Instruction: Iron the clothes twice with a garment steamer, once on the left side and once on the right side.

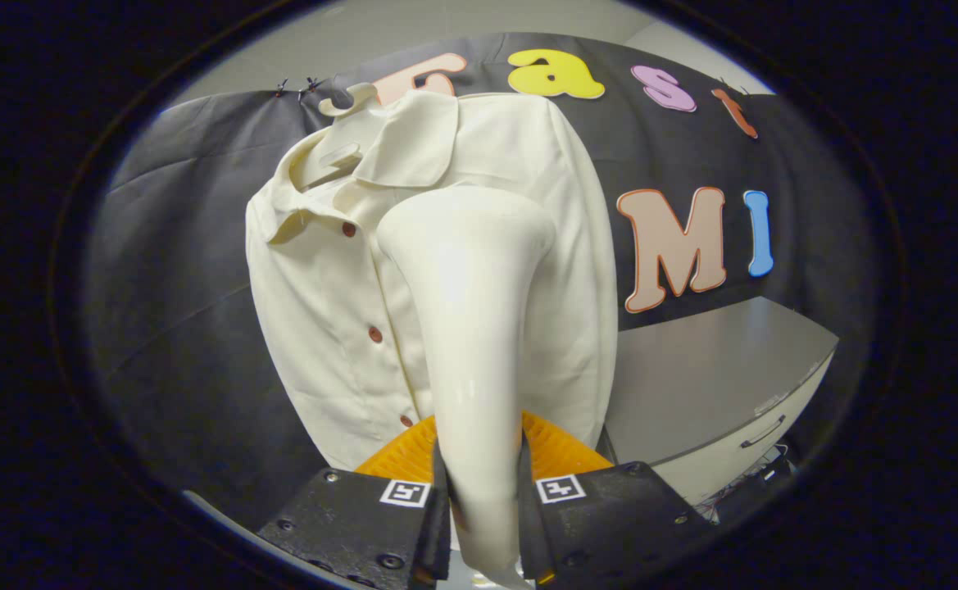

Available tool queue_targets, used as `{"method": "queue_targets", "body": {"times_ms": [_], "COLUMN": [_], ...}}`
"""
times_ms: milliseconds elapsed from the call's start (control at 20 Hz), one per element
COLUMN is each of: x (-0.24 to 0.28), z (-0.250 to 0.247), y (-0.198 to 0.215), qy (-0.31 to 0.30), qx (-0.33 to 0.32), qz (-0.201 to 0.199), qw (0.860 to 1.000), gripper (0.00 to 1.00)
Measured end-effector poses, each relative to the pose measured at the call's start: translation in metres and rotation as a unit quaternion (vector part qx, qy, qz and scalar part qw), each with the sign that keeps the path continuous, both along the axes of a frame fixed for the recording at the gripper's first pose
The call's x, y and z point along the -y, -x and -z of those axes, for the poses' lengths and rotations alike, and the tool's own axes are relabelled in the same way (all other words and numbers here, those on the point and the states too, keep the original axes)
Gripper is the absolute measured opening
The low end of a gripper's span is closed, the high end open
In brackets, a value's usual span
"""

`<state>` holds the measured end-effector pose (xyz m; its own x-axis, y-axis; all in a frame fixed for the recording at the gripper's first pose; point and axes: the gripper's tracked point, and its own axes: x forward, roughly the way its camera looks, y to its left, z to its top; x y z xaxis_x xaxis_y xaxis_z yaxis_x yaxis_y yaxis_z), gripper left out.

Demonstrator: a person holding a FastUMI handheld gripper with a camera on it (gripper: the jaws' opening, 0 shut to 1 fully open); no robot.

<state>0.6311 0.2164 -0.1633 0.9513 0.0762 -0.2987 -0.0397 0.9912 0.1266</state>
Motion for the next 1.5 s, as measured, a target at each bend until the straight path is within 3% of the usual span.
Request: {"method": "queue_targets", "body": {"times_ms": [600,1500], "x": [0.008,0.015], "z": [0.087,0.238], "y": [-0.002,0.054], "qy": [-0.011,-0.01], "qx": [-0.079,-0.234], "qz": [-0.013,-0.029], "qw": [0.997,0.972], "gripper": [0.33,0.33]}}
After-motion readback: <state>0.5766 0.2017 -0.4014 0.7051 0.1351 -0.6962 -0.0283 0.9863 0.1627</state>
